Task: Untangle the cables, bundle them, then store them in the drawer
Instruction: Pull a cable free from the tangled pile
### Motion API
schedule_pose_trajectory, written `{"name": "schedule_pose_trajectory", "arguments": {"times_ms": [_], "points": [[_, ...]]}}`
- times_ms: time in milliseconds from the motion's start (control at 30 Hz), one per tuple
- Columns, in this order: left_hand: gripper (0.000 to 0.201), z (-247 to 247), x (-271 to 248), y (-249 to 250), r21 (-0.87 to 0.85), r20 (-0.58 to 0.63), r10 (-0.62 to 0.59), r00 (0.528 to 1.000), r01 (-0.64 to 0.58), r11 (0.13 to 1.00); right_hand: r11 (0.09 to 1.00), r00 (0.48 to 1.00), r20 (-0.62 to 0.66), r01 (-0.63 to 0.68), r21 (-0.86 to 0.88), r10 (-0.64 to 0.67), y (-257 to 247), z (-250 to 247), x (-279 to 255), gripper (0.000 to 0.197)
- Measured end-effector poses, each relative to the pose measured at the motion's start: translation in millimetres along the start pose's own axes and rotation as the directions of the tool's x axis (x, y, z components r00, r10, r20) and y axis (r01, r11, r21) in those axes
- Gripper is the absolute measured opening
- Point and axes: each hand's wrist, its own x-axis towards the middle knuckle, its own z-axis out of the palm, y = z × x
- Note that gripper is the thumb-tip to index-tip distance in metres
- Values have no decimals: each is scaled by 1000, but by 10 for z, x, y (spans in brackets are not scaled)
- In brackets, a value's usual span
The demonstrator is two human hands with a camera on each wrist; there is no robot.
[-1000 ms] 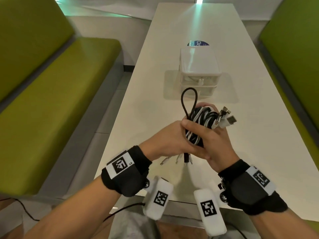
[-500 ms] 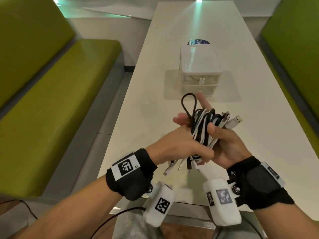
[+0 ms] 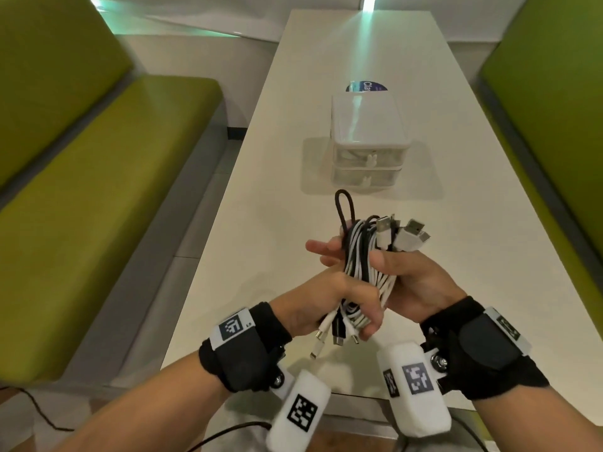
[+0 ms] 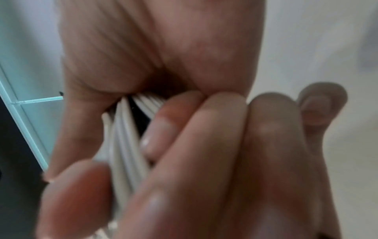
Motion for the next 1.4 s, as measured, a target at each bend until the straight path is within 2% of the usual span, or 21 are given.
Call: {"name": "schedule_pose_trajectory", "arguments": {"times_ms": [67,167,267,367,433,500,633,700,867,967,1033,1067,1167,1300,1333,1400], "points": [[11,-17,8,14,14,8,-31,1000,31,999,1000,996,-93,-15,-9,14,23,34,20,34],[10,-69,55,85,100,-12,-72,997,73,992,998,953,-302,-3,-69,-18,54,56,55,10],[8,-163,118,202,241,-44,-90,995,98,965,990,900,-428,30,-136,-87,44,53,95,14],[25,-241,206,275,557,-126,-115,985,166,814,979,819,-546,84,-186,-174,-5,-1,120,9],[25,-206,264,315,589,-160,-86,983,165,791,973,788,-580,103,-205,-205,-51,-35,137,6],[21,-154,334,325,583,-190,-47,981,151,799,972,781,-587,111,-208,-215,-99,-50,139,6],[17,-62,435,252,548,-276,20,961,141,824,970,812,-539,127,-208,-222,-169,-116,75,17],[16,-19,442,217,481,-320,49,946,118,868,977,853,-479,149,-153,-205,-190,-152,19,10],[9,34,488,201,417,-358,137,924,27,908,988,941,-328,123,89,-88,-89,-226,-38,66],[12,56,493,162,449,-362,153,920,28,893,968,937,-350,73,239,16,-78,-208,-47,80],[12,86,485,195,470,-347,165,923,19,882,968,939,-341,43,248,45,-108,-250,-69,84],[16,109,492,223,469,-326,168,930,5,883,973,949,-313,34,228,40,-140,-261,-77,78],[31,169,572,321,434,-300,171,938,-25,901,988,958,-287,32,149,12,-245,-264,-61,36],[13,153,680,276,423,-325,109,939,41,905,990,890,-455,37,136,30,-222,-308,12,22],[12,124,719,240,421,-327,86,941,64,905,985,866,-499,61,160,28,-190,-333,30,17],[27,51,819,165,435,-307,51,950,93,896,978,827,-561,96,183,24,-146,-387,61,2]]}}
